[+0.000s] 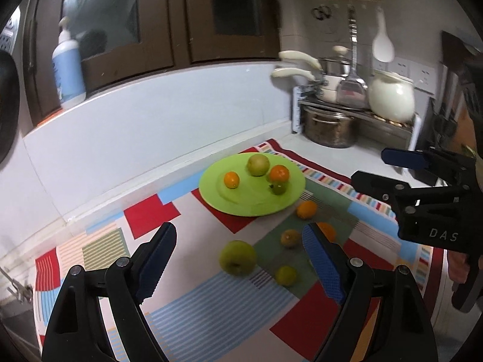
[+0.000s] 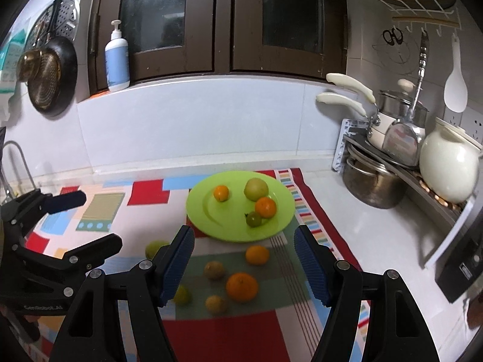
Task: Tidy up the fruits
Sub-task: 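Withdraw both tools from the plate toward the remaining fruits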
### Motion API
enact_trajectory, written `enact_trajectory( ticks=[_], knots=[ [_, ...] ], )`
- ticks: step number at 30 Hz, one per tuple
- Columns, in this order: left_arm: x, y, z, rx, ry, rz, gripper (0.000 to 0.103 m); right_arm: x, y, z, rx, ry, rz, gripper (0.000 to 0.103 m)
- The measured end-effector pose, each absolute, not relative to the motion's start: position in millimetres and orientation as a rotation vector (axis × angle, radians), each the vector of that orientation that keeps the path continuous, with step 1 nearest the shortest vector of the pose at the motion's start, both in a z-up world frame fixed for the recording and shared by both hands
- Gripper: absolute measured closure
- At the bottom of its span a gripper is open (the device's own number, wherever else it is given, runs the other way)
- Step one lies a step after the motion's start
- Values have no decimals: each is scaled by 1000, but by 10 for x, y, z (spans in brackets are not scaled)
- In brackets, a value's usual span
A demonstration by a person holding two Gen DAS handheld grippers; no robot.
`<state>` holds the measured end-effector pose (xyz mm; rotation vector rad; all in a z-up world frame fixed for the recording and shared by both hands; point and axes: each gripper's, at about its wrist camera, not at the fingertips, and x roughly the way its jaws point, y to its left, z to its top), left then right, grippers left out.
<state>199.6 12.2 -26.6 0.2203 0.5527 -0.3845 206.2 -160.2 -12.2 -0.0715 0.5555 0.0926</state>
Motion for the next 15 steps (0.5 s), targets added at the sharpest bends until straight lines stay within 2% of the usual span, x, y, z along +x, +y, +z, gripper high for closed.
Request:
enact_trajectory(
  ticks=[9, 15],
  knots=[
    [1791, -6, -440, 334, 510, -504, 20, 1822, -1555, -380, -87, 604, 125, 34],
    [1851, -86, -624, 403, 541, -584, 32, 1821, -1482, -599, -128, 666, 172, 35]
  ],
)
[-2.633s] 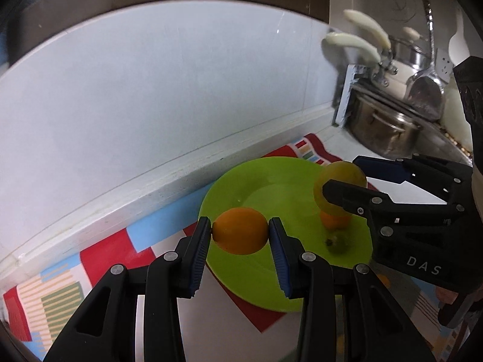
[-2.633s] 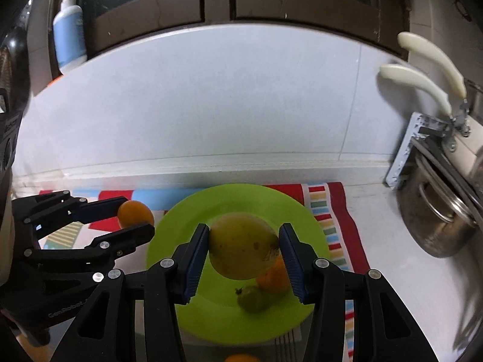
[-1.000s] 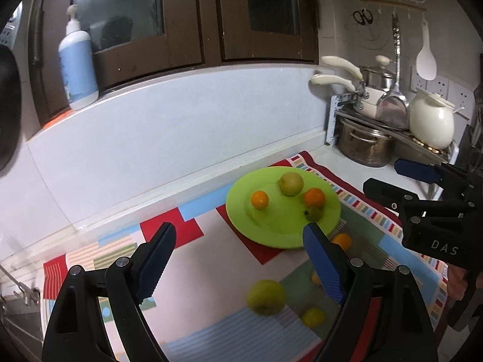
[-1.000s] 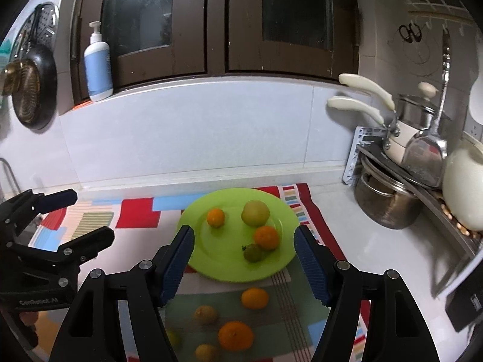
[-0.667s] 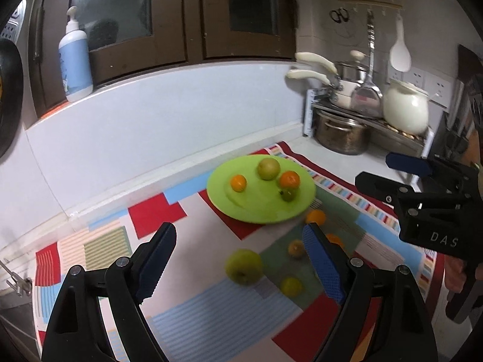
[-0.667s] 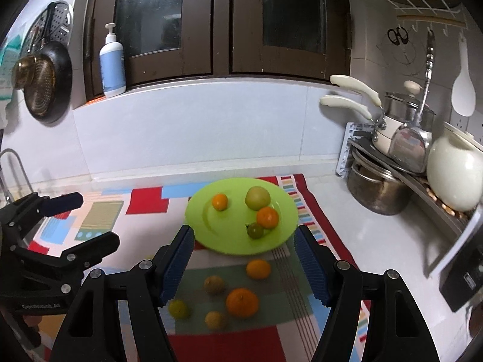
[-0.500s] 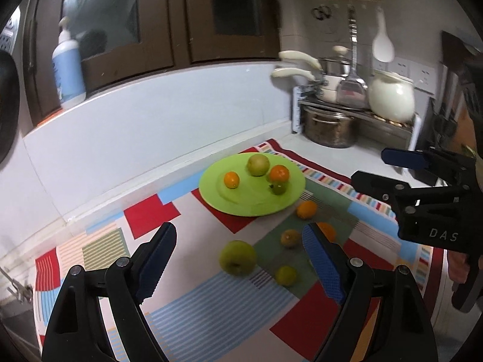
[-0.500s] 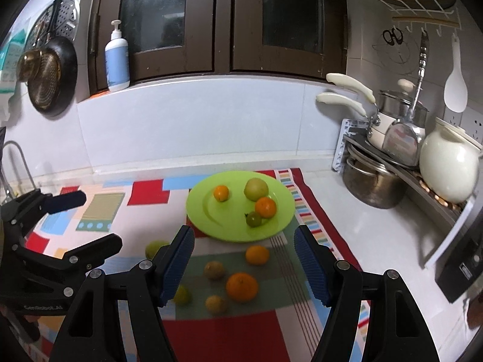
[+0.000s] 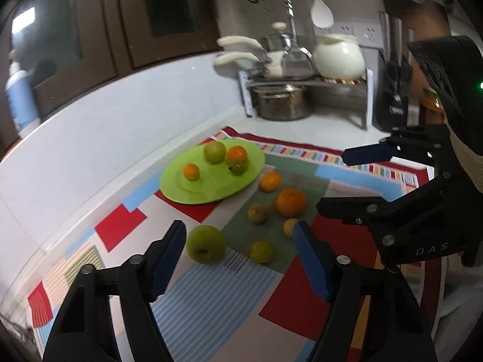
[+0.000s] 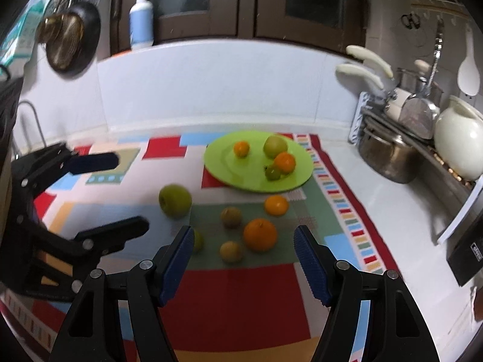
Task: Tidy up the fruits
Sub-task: 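Withdraw both tools from the plate toward the remaining fruits, then grasp a brown round fruit with the right tool while the left tool grasps a small yellow-green fruit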
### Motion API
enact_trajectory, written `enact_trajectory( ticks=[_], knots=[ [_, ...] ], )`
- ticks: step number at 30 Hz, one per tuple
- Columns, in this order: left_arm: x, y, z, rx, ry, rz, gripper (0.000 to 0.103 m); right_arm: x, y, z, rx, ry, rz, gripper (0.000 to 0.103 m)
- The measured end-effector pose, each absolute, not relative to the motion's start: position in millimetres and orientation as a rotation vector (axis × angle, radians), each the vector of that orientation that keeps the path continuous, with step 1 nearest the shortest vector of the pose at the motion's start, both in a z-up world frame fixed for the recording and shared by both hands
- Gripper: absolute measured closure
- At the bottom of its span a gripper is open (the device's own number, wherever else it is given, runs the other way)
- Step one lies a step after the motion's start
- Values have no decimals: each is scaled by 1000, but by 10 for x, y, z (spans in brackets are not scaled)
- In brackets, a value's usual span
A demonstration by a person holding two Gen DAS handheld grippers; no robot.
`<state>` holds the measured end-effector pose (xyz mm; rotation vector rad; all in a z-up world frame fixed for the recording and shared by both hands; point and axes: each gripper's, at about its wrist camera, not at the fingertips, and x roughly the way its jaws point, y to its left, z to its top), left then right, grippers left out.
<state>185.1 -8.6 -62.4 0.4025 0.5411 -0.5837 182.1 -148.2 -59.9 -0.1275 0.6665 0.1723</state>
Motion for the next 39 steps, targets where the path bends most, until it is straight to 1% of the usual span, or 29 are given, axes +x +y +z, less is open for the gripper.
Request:
enact_trajectory(
  ticks=[2, 4, 8, 10, 12, 14, 20, 23, 25, 27, 29, 30, 33, 39],
  knots=[
    [1878, -111, -709, 424, 555, -606, 36, 1848, -1453, -678, -147, 686, 185, 36],
    [1921, -133, -799, 440, 576, -632, 41, 1885, -1438, -738, -160, 702, 195, 42],
    [2008, -180, -956, 460, 618, -673, 46, 1984, -1434, -879, -166, 748, 220, 49],
    [2062, -196, -1020, 463, 638, -686, 52, 2042, -1436, -954, -166, 772, 232, 52],
    [2127, -203, -1076, 456, 662, -698, 55, 2103, -1443, -1040, -159, 799, 243, 56],
    [2181, -214, -1123, 449, 682, -707, 59, 2144, -1445, -1100, -154, 820, 250, 58],
    [2299, -260, -1250, 427, 729, -729, 62, 2258, -1457, -1230, -135, 860, 279, 62],
    [2358, -266, -1291, 403, 758, -736, 64, 2321, -1457, -1278, -127, 874, 288, 62],
    [2389, -271, -1318, 384, 778, -745, 64, 2364, -1461, -1306, -117, 885, 295, 67],
    [2412, -273, -1337, 365, 795, -745, 65, 2399, -1464, -1327, -106, 894, 304, 68],
    [2442, -266, -1353, 340, 812, -744, 67, 2419, -1471, -1339, -99, 899, 307, 70],
    [2455, -265, -1361, 330, 820, -742, 69, 2427, -1472, -1344, -94, 902, 311, 73],
    [2476, -261, -1358, 300, 830, -738, 73, 2438, -1472, -1346, -86, 903, 312, 73],
    [2434, -254, -1314, 269, 828, -716, 73, 2360, -1480, -1312, -77, 888, 300, 73]
  ],
)
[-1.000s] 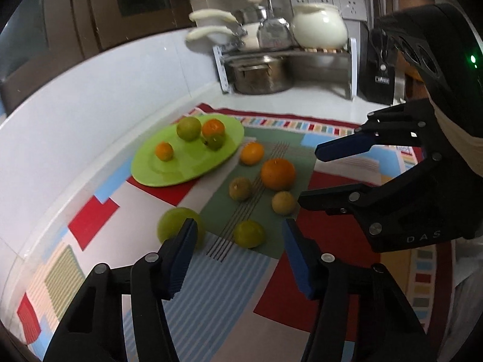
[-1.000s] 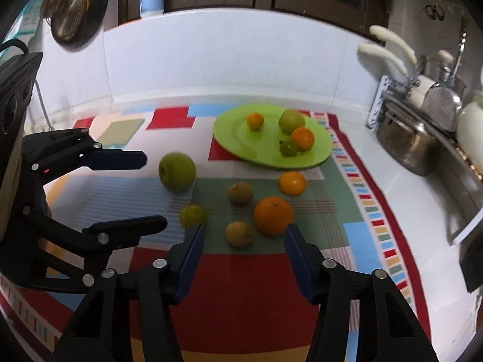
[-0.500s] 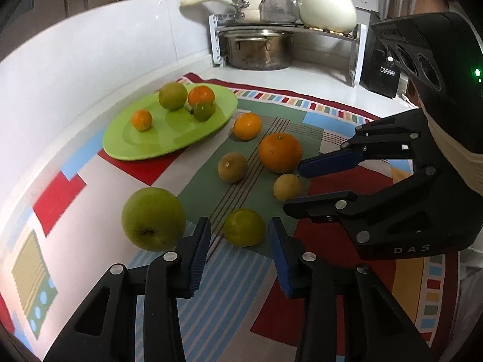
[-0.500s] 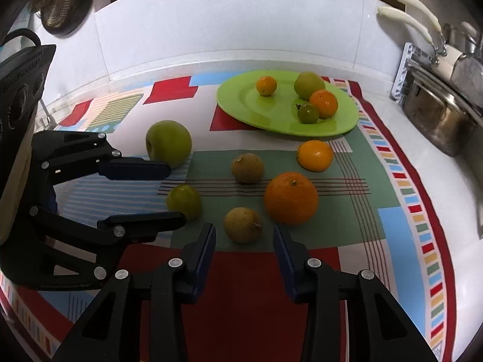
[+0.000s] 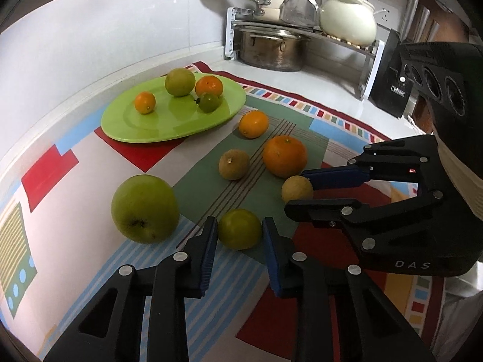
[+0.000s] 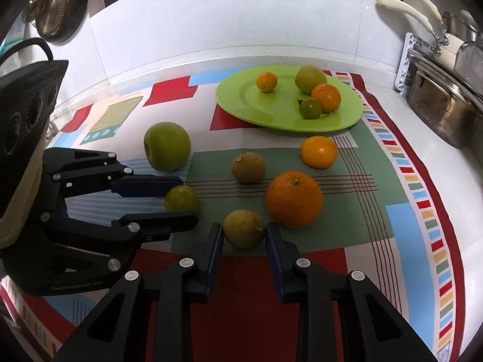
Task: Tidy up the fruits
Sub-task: 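Grasp a brown round fruit with the right tool while the left tool grasps a small yellow-green fruit, then carry both fruits onto the green plate and open both tools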
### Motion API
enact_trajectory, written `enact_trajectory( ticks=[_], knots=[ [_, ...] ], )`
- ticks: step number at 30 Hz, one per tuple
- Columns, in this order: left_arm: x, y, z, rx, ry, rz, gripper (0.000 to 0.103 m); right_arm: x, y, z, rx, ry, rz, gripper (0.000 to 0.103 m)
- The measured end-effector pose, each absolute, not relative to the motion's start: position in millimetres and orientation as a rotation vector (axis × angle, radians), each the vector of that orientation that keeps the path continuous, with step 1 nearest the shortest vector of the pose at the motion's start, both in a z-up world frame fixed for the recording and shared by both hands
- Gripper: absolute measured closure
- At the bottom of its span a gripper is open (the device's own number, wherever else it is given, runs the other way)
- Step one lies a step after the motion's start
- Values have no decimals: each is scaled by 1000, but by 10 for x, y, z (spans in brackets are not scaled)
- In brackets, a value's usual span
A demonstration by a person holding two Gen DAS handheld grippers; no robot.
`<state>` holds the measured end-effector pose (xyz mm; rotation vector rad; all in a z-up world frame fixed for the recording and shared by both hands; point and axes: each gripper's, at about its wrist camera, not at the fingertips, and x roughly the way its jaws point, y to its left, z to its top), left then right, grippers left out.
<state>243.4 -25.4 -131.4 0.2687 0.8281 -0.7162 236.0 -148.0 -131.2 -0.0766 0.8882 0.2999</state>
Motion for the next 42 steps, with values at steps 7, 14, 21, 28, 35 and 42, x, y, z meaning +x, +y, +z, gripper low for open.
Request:
enact_trajectory(
  ticks=[7, 14, 21, 28, 35, 42],
  knots=[
    [2283, -196, -1121, 240, 800, -661, 73, 2196, -1516, -1174, -56, 845, 271, 73],
    [2143, -147, -909, 200, 763, -608, 73, 2064, -1558, -920, -41, 773, 248, 73],
    [2167, -162, -622, 163, 688, -572, 73, 2094, -1633, -656, -31, 691, 216, 73],
    [2414, -218, -398, 166, 625, -532, 73, 2371, -1734, -406, -8, 643, 183, 73],
    [2849, -232, -293, 157, 625, -504, 73, 2757, -1756, -245, -13, 618, 196, 73],
    [3281, -241, -373, 156, 668, -478, 73, 3171, -1726, -289, -36, 645, 222, 73]
  ],
)
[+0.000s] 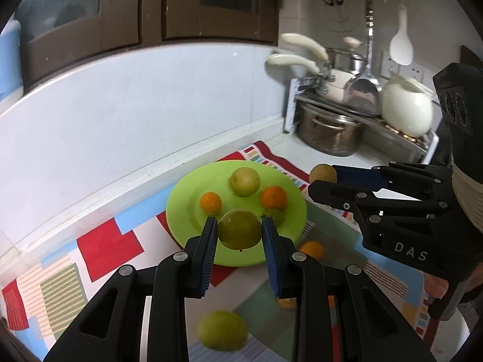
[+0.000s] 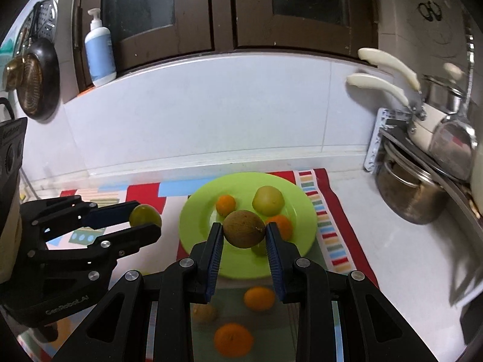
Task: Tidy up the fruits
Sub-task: 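Carry both fruits onto the green plate and open both tools, then withdraw both tools from the plate toward the remaining fruits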
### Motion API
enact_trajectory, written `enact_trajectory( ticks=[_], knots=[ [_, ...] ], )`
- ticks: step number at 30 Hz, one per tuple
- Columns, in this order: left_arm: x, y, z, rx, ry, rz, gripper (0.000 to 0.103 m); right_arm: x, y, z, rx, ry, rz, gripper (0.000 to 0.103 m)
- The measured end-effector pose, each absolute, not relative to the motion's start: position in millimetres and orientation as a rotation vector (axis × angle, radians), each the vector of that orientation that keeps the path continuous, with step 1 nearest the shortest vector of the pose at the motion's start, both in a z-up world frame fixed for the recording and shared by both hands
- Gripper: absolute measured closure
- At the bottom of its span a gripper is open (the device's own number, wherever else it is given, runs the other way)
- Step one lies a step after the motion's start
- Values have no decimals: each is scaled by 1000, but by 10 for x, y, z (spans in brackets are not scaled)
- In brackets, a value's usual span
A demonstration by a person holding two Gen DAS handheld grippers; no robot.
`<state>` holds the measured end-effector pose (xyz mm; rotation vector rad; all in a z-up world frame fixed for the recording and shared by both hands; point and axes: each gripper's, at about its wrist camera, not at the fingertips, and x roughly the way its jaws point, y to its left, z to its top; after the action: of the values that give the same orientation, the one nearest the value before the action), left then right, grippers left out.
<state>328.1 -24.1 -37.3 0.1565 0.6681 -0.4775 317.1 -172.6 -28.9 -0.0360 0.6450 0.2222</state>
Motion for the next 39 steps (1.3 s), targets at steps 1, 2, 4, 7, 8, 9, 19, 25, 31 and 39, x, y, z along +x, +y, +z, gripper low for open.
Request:
enact_trajectory(
  ticks=[1, 2, 4, 7, 8, 9, 19, 25, 31, 39],
  knots=[
    [3334, -240, -394, 155, 677, -477, 73, 3236, -1722, -310, -35, 654, 228, 73],
    [3388, -239, -419, 153, 686, -477, 73, 3276, -1721, -326, -37, 659, 232, 73],
    [3507, -239, -477, 151, 711, -477, 73, 3379, -1704, -374, -45, 672, 237, 73],
    [3674, -235, -563, 149, 746, -476, 73, 3518, -1672, -459, -54, 693, 246, 73],
    [3723, -233, -594, 151, 756, -474, 73, 3565, -1658, -488, -57, 701, 249, 73],
    [3770, -231, -624, 153, 767, -471, 73, 3624, -1641, -529, -61, 714, 255, 73],
    [4056, -241, -796, 162, 820, -463, 71, 3904, -1567, -742, -66, 764, 266, 73],
    [4007, -204, -749, 153, 816, -450, 61, 3917, -1562, -748, -52, 775, 259, 66],
    [3770, -102, -642, 154, 785, -389, 52, 3674, -1612, -627, -69, 733, 216, 60],
    [3243, -37, -420, 177, 706, -335, 37, 3195, -1667, -425, -66, 663, 146, 45]
  ],
)
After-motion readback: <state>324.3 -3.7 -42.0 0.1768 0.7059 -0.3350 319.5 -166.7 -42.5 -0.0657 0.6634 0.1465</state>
